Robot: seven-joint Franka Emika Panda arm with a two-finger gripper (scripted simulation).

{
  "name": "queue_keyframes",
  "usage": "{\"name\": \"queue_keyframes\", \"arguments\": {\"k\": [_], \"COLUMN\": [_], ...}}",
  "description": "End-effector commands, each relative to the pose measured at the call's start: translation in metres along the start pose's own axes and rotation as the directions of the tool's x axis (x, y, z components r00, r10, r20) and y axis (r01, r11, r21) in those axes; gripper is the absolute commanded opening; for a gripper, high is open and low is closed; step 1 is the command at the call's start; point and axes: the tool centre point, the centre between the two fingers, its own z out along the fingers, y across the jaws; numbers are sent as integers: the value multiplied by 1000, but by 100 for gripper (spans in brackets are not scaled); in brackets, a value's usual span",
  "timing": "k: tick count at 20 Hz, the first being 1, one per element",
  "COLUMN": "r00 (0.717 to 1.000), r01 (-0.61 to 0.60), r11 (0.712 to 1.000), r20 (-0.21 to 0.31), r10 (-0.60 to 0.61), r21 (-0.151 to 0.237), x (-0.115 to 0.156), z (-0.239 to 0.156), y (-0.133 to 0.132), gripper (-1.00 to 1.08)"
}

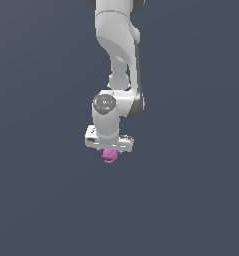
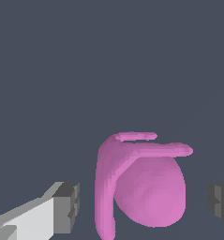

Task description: Pick up the object and move it to a goal position.

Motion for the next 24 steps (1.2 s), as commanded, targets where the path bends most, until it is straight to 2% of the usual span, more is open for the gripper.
{"name": "queue_keyframes", "arguments": {"k": [1,8,9,24], "r00": [1000,1000,1000,1000], "r01": [-1,-2,-2,-2], "r11": [1000,1000,1000,1000], "r20": [1,0,0,0], "r10": [1,2,2,2], "r21": [0,0,0,0], "x": [-1,0,0,-2], "z": [14,29,29,24], "y": [0,0,0,0], "gripper": [100,100,-100,-100]}}
